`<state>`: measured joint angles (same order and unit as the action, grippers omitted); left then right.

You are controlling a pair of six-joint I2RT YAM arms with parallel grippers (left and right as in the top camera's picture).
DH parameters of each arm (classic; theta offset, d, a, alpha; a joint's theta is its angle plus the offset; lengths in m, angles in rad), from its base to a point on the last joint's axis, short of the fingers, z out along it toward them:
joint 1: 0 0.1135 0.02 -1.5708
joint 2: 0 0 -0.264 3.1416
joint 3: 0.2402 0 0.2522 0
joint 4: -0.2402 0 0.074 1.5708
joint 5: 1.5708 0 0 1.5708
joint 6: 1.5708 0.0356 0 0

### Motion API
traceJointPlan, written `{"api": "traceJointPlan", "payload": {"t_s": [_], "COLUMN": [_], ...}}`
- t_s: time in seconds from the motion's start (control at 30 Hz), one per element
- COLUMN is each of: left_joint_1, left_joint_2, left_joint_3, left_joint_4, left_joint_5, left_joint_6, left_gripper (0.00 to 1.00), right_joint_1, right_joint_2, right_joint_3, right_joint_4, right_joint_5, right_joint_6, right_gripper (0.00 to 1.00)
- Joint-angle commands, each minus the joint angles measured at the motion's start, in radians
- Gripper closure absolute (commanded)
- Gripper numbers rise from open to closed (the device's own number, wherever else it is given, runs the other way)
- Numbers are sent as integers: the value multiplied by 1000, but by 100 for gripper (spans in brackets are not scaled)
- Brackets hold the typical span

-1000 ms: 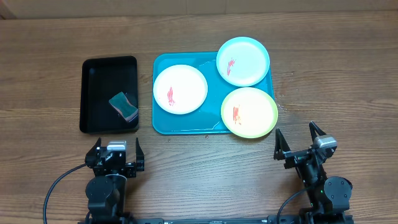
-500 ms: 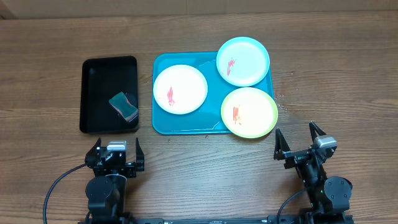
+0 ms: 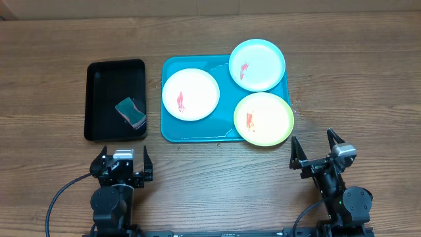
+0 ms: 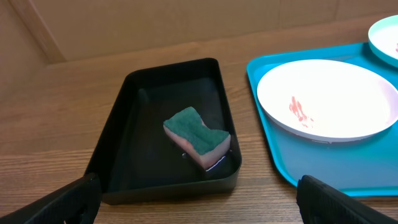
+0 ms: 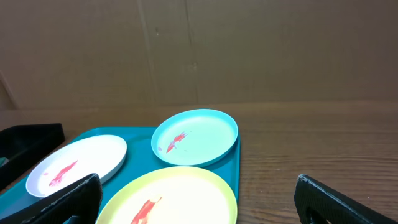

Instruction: Clean dirty plates on tray and stack at the side

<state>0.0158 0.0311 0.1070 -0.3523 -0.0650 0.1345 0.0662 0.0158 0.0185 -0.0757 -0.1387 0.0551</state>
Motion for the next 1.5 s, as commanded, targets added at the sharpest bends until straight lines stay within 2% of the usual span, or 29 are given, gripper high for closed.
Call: {"api": "traceJointPlan", "payload": {"t_s": [0.0,0.2,0.43,0.67,0.73,0.83,0.9,1.0,1.23,1.47], "left_joint_1": [10,10,10,10,10,10,10,10,10,10], "left_joint_2": [4,4,4,4,4,4,4,6,31,147], "left_joint_3": [3,3,3,3,4,14,27,68,272,531], "left_joint_4": [-15,-15,-15,-9,-3,5,11,3,-105,-269], "left_joint_5": [-16,-98,-99,-31,43,229,290,302,324,392], "left_joint_6": [16,56,56,44,42,41,3,-74,-75,-79], "left_gripper": [0,0,0,0,0,0,0,0,0,0], "right_joint_1": [6,6,6,6,6,6,6,6,6,6], "right_joint_2": [-10,-10,-10,-10,-10,-10,-10,-10,-3,89], "right_joint_3": [-11,-11,-11,-11,-11,-10,-10,-5,93,236], "right_joint_4": [6,6,6,6,7,13,23,48,40,25], "right_joint_5": [4,5,5,3,-9,-61,-95,-140,-163,-214], "right_joint_6": [0,0,0,0,1,0,0,1,45,49], "right_gripper": [0,0,0,0,0,0,0,0,0,0]}}
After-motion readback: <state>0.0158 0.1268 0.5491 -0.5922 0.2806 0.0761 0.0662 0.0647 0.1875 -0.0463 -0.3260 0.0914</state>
